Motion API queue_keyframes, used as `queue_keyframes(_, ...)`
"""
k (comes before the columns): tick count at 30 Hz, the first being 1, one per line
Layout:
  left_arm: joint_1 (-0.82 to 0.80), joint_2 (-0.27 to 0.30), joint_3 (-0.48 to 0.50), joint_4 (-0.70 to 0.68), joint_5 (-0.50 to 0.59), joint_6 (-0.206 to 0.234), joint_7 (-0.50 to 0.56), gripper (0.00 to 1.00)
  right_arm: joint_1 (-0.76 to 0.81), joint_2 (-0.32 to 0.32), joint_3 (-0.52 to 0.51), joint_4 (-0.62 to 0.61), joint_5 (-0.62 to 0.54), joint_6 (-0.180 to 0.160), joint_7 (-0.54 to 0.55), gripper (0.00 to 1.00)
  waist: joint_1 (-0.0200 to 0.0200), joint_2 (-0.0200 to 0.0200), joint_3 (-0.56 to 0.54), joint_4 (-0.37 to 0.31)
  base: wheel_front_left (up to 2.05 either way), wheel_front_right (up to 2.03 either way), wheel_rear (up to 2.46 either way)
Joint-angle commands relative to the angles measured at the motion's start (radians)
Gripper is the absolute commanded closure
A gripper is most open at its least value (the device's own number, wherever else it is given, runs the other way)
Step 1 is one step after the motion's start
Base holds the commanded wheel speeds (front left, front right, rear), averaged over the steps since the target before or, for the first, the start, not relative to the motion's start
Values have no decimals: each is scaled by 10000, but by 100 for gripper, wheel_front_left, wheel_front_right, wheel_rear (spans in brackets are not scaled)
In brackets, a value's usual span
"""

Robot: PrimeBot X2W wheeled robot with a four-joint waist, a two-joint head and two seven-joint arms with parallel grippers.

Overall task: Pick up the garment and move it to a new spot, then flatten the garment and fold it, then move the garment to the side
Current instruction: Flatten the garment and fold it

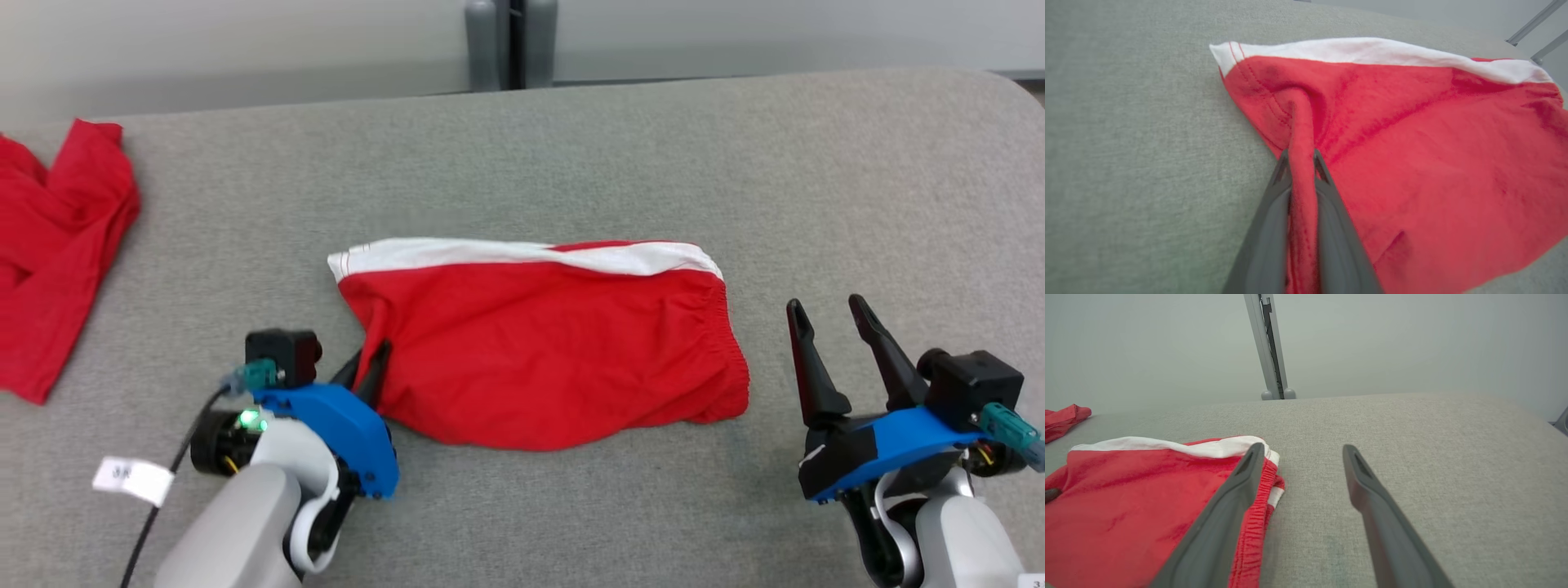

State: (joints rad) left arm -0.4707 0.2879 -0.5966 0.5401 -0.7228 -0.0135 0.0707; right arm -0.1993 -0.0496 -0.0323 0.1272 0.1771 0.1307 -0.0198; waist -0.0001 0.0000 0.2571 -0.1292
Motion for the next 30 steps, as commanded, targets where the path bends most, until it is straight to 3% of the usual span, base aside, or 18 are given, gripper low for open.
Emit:
queue_keyframes(1, 405, 64, 24, -280, -34, 230, -146, 100, 191, -18, -81, 38, -18, 1, -10, 0, 1, 0, -116, 122, 0, 0, 0)
queue_keyframes(8, 1636, 18, 68, -1264, -108, 882, -499, 100, 508, -18, -310, 195, -36, 1, 54, 0, 1, 0, -502, 451, 0, 0, 0)
queue_keyframes(9, 1694, 60, 63, -1311, -29, 987, -572, 92, 530, -18, -308, 228, -68, 1, 54, 0, 1, 0, -546, 457, 0, 0, 0)
queue_keyframes(12, 1852, 33, 55, -1337, 96, 1190, -833, 0, 618, -18, -288, 374, -95, 1, 148, 0, 1, 0, -711, 452, 0, 0, 0)
queue_keyframes(21, 1952, 192, 209, -1648, 758, 1346, -2670, 0, 836, -17, -422, 583, -269, 1, 354, 0, 1, 0, -1108, 497, 0, 0, 0)
queue_keyframes(30, 2706, 401, 764, -2124, 872, 1669, -3262, 0, 808, -17, -219, 894, -418, 1, 972, 0, 1, 0, -1384, 790, 0, 0, 0)
